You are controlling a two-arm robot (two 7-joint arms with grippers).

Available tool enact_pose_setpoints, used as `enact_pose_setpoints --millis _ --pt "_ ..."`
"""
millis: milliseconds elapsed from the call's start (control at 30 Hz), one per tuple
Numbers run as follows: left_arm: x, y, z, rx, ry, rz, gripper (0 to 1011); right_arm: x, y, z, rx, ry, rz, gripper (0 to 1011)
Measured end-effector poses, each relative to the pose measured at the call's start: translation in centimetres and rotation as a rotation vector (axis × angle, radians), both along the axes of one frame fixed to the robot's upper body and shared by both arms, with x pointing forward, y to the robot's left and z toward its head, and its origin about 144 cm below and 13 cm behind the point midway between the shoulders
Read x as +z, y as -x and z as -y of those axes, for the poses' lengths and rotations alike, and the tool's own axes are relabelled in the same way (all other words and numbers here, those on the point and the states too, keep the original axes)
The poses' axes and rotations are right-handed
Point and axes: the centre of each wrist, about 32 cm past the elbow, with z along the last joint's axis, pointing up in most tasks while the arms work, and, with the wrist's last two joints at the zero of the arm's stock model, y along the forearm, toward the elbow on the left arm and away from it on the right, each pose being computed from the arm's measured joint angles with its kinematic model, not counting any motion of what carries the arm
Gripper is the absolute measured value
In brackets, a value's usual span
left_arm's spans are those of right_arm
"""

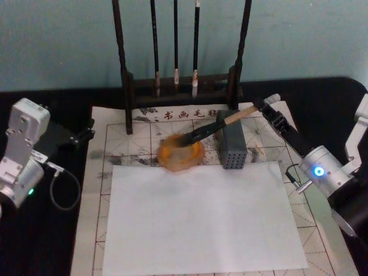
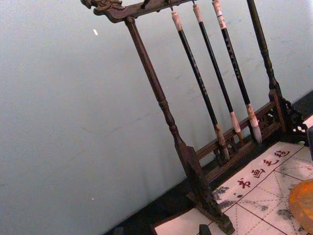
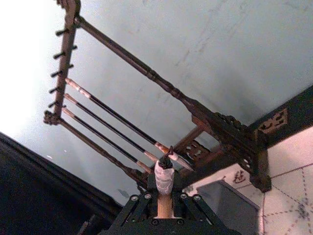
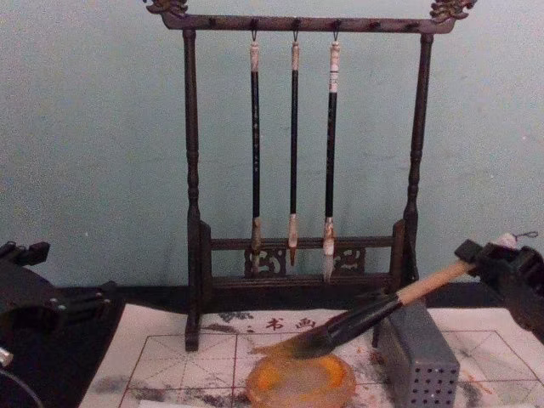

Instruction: Pick up the brush from the inkstone, write on the paper, then place the brush back to its original position.

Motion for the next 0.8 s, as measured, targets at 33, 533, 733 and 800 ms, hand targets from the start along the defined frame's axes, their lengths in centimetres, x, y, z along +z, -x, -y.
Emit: enact_pose_setpoints --millis 33,533,733,800 --pt "0.0 0.0 0.0 0.0 0.0 0.0 1001 0.1 0.0 0.0 0.0 -0.01 0.001 182" --pt "0.0 0.0 0.0 0.0 0.0 0.0 1001 0.9 0.1 0.3 0.011 -0.033 0.014 182" --pt "0.0 0.0 0.0 0.0 0.0 0.0 1001 1.5 0.3 0.5 0.037 -0.027 0.036 182" --pt "0.0 0.0 0.0 0.0 0.0 0.0 1001 1.7 0.4 0.6 0.047 -0.025 0.044 182"
